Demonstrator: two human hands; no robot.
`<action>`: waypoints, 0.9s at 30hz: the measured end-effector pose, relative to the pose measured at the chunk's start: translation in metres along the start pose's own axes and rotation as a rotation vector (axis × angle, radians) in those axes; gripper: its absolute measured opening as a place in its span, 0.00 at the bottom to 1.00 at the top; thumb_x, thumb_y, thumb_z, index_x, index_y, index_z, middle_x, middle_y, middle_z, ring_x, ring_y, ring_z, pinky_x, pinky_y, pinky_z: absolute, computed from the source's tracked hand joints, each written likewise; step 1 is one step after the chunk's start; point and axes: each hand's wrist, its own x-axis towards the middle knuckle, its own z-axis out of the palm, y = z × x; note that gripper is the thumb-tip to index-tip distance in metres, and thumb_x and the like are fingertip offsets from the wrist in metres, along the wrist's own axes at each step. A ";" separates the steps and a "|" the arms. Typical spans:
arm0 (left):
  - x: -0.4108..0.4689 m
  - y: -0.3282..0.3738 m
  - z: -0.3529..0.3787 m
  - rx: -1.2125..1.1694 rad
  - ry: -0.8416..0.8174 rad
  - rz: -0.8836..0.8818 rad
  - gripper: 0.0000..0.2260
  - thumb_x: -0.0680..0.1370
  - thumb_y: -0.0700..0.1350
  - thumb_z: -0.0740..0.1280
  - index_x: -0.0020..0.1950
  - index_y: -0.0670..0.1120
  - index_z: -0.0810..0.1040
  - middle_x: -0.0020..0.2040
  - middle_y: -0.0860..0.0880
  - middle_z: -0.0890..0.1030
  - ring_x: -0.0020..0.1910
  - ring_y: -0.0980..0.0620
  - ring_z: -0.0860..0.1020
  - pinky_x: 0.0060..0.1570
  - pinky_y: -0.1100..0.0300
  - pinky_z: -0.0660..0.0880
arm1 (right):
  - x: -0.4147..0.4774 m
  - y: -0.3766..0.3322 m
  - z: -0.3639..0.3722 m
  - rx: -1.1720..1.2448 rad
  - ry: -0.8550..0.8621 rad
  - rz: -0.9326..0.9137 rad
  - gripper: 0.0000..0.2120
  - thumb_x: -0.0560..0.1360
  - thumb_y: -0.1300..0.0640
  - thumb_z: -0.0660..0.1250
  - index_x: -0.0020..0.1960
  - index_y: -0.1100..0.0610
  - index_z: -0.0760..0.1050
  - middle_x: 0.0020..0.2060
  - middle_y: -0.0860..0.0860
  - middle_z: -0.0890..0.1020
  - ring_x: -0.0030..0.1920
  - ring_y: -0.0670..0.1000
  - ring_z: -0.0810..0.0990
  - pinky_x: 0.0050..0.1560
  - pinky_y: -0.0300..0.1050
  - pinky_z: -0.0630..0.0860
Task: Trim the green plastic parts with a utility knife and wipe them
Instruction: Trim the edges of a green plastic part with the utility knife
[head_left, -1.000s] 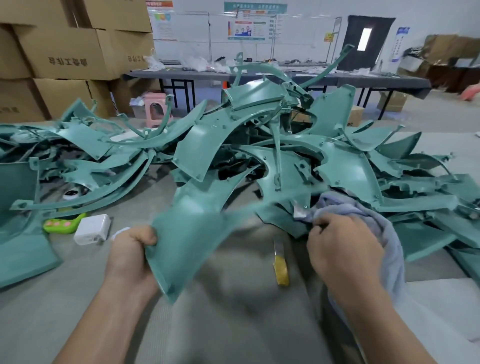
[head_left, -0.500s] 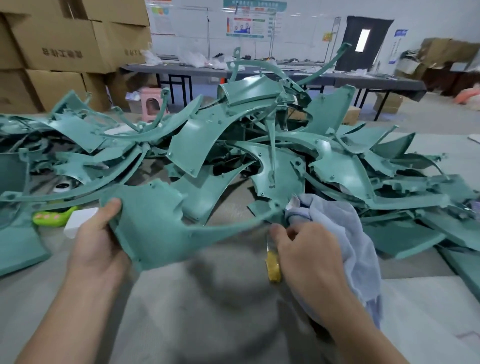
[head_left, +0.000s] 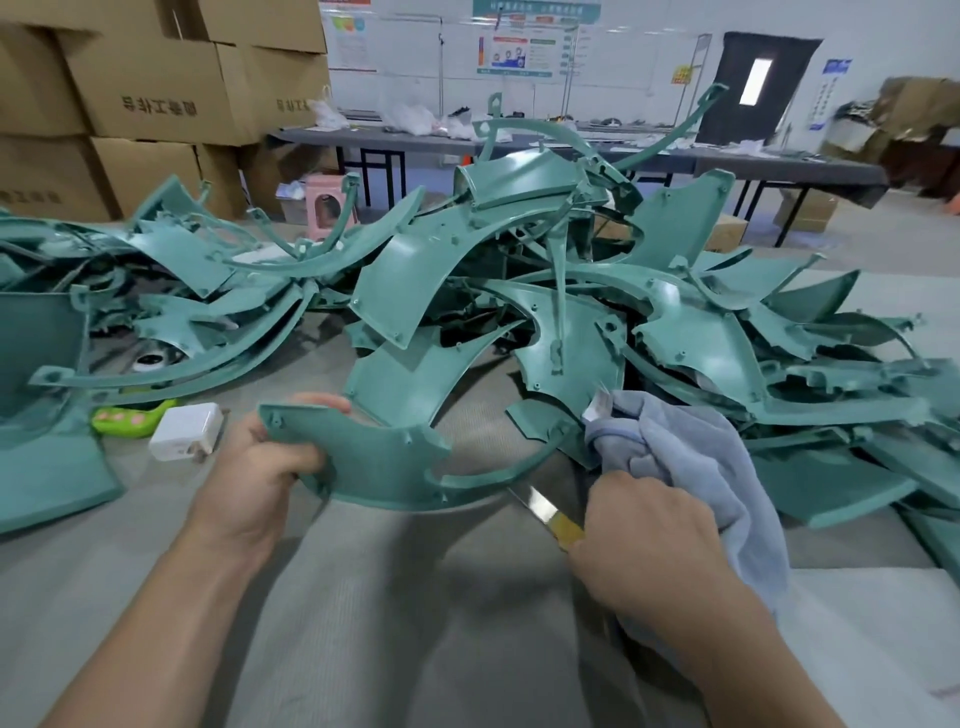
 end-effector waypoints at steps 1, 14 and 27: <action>-0.001 -0.004 0.001 0.044 -0.011 -0.027 0.21 0.57 0.32 0.63 0.42 0.47 0.87 0.40 0.44 0.86 0.40 0.49 0.82 0.38 0.59 0.75 | 0.001 0.002 -0.002 0.010 -0.019 -0.009 0.08 0.75 0.51 0.63 0.41 0.50 0.65 0.36 0.45 0.66 0.37 0.49 0.68 0.31 0.41 0.61; 0.004 -0.018 -0.012 0.377 0.040 0.430 0.07 0.60 0.41 0.73 0.32 0.53 0.82 0.37 0.54 0.84 0.49 0.54 0.83 0.51 0.63 0.77 | 0.006 -0.009 0.007 0.613 0.398 -0.090 0.13 0.76 0.59 0.69 0.37 0.48 0.70 0.26 0.44 0.74 0.30 0.43 0.75 0.30 0.35 0.70; 0.017 -0.033 -0.012 0.394 -0.028 0.465 0.13 0.54 0.41 0.76 0.36 0.51 0.82 0.45 0.52 0.86 0.52 0.50 0.82 0.56 0.57 0.76 | 0.016 -0.035 0.036 0.705 0.167 -0.090 0.12 0.81 0.55 0.64 0.38 0.52 0.73 0.29 0.49 0.77 0.32 0.48 0.73 0.35 0.51 0.70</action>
